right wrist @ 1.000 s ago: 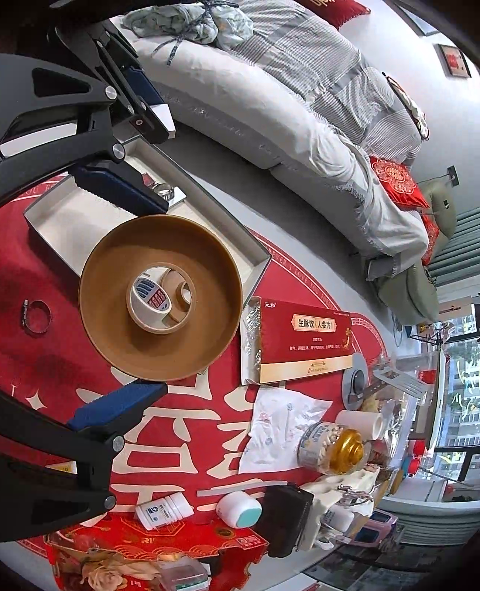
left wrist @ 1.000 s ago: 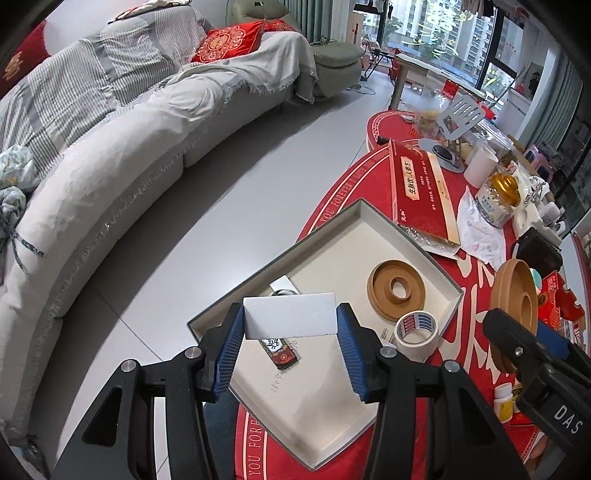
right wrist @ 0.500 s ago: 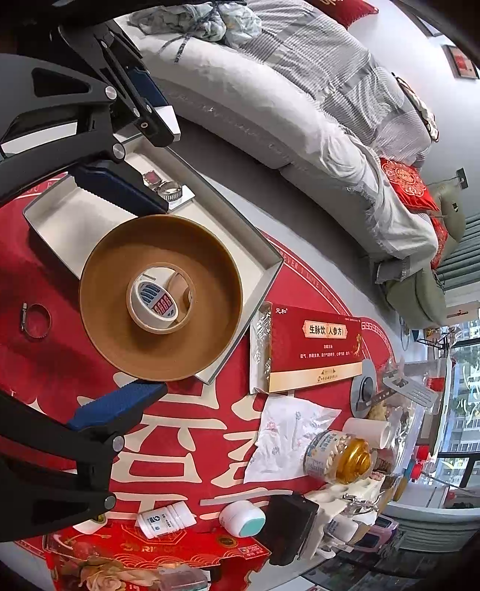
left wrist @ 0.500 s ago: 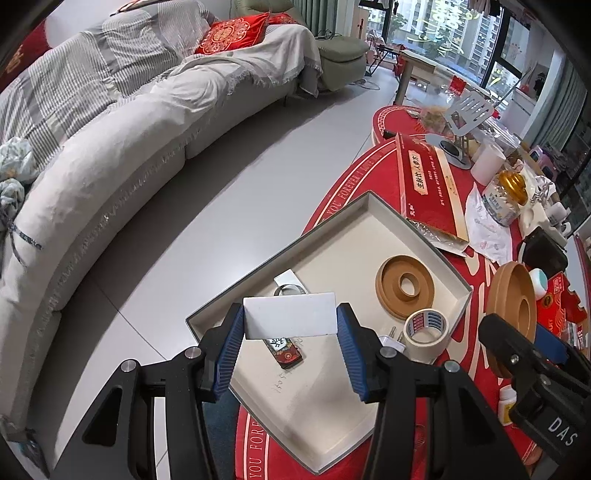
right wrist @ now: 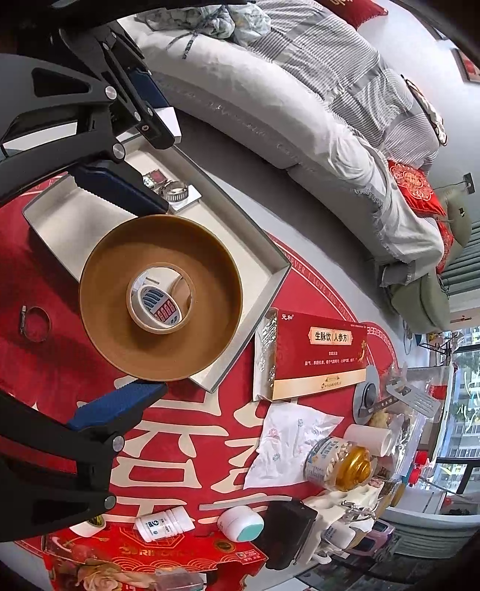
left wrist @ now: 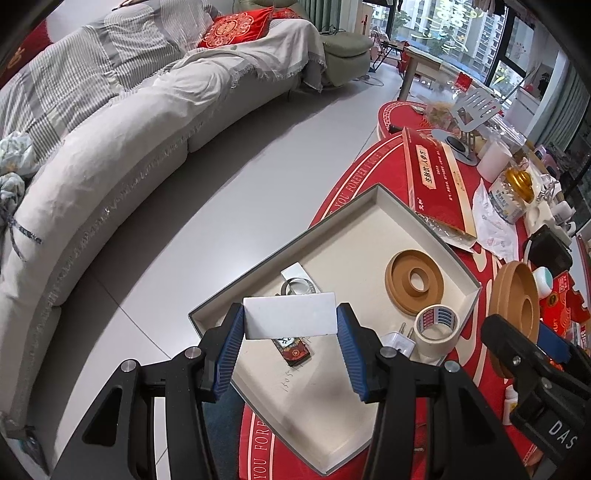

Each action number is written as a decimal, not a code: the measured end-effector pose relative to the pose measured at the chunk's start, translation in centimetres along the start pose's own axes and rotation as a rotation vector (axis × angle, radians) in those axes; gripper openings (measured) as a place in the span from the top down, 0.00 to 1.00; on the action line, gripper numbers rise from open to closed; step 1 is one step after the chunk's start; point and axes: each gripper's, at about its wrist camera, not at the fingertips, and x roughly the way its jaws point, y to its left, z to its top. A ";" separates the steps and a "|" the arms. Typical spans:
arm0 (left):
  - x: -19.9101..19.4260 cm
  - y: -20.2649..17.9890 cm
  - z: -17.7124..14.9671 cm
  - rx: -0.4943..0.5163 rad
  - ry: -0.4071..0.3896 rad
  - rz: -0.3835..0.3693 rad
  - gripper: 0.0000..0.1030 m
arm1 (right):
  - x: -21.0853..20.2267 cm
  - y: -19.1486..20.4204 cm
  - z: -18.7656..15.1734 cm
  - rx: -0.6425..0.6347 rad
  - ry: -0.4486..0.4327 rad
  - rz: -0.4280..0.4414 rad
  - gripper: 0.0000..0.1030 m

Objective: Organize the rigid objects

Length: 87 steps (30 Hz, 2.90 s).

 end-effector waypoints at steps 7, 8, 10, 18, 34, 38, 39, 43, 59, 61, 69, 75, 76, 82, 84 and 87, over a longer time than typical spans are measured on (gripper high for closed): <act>0.6 0.9 0.0 -0.012 0.005 0.015 0.48 | 0.4 -1.2 -0.1 0.020 0.000 -0.008 0.14; 0.8 1.0 -0.1 -0.013 0.009 0.014 0.48 | 0.5 -1.4 -0.1 0.024 -0.002 -0.012 0.14; 1.3 1.1 -0.1 -0.014 0.021 0.011 0.48 | 0.7 -1.5 -0.1 0.025 0.002 -0.010 0.14; 4.2 0.1 -0.7 0.027 0.066 0.024 0.48 | 2.9 1.0 0.0 -0.039 0.031 0.032 0.14; 8.0 -1.1 -1.8 0.103 0.110 0.021 0.19 | 8.0 2.9 0.8 -0.093 0.124 0.027 0.13; 8.5 -0.8 -2.1 0.082 0.150 -0.010 0.01 | 8.4 2.8 0.5 -0.097 0.144 0.058 0.00; 8.3 -0.7 -2.2 0.074 0.143 -0.010 0.00 | 8.2 2.7 0.5 -0.089 0.133 0.057 0.00; 6.9 -0.5 -2.2 0.069 0.124 -0.017 0.00 | 7.5 1.6 0.6 -0.035 0.177 0.100 0.00; -2.4 -3.8 -8.8 0.242 0.071 -0.111 0.00 | -2.4 -7.0 -8.8 0.181 0.131 0.062 0.00; -3.1 -3.8 -9.8 0.242 0.077 -0.128 0.00 | -3.5 -8.6 -11.3 0.221 0.138 0.040 0.00; -4.7 -5.1 -15.0 0.287 0.112 -0.159 0.00 | -5.6 -14.4 -20.5 0.421 0.186 -0.042 0.00; -4.8 -6.0 -18.9 0.337 0.143 -0.160 0.00 | -6.9 -16.4 -25.5 0.501 0.176 -0.102 0.00; -4.7 -6.0 -19.5 0.344 0.147 -0.159 0.00 | -7.0 -16.6 -26.1 0.513 0.172 -0.113 0.00; -5.0 -5.4 -20.7 0.350 0.147 -0.150 0.00 | -6.6 -17.6 -28.9 0.576 0.184 -0.092 0.00; -5.3 -4.7 -20.4 0.334 0.131 -0.149 0.00 | -6.7 -17.8 -29.4 0.591 0.176 -0.085 0.00; -5.4 -3.7 -19.7 0.302 0.130 -0.156 0.00 | -6.7 -17.8 -29.7 0.602 0.170 -0.075 0.00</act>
